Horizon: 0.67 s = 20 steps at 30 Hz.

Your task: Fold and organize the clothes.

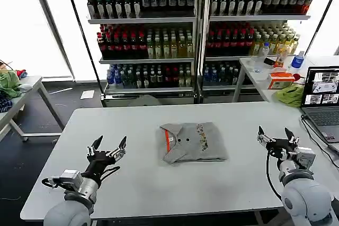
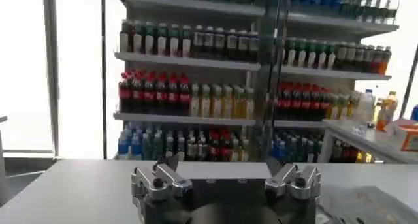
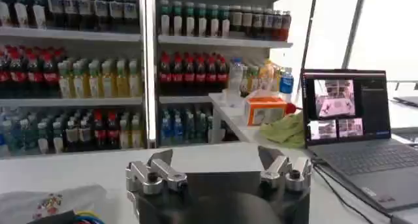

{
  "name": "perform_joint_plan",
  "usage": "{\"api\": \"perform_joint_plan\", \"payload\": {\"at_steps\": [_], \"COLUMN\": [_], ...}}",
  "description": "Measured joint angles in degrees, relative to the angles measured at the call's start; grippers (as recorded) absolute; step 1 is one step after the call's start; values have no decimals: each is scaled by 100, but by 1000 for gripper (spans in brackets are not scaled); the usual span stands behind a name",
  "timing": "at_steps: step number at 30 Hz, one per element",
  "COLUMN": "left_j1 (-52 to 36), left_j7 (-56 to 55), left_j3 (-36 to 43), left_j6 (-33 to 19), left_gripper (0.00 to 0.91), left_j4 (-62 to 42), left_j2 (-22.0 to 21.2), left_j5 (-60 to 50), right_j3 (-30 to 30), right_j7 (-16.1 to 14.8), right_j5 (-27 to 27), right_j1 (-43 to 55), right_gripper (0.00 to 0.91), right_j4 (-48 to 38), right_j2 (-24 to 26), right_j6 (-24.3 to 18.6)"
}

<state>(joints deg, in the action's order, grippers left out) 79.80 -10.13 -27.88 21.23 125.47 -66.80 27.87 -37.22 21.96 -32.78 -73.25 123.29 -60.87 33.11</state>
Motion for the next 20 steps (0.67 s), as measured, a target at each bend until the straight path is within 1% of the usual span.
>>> {"api": "perform_joint_plan", "payload": {"at_steps": [10, 20], "left_j1": [10, -35], "left_j7": [128, 58], "left_j3": [-34, 15], "left_j6": [-2, -89], "left_gripper": [907, 907], "left_j4": [-5, -84], "left_j2": [28, -70], "left_j5": [-195, -227], "right_j3": [-66, -121], "right_j7": [2, 60], "right_j5": [21, 66], "right_j1": [-95, -169], "right_gripper": [907, 907], "right_j4": [101, 138], "right_j2": [-3, -69], "right_j6": [0, -1]}}
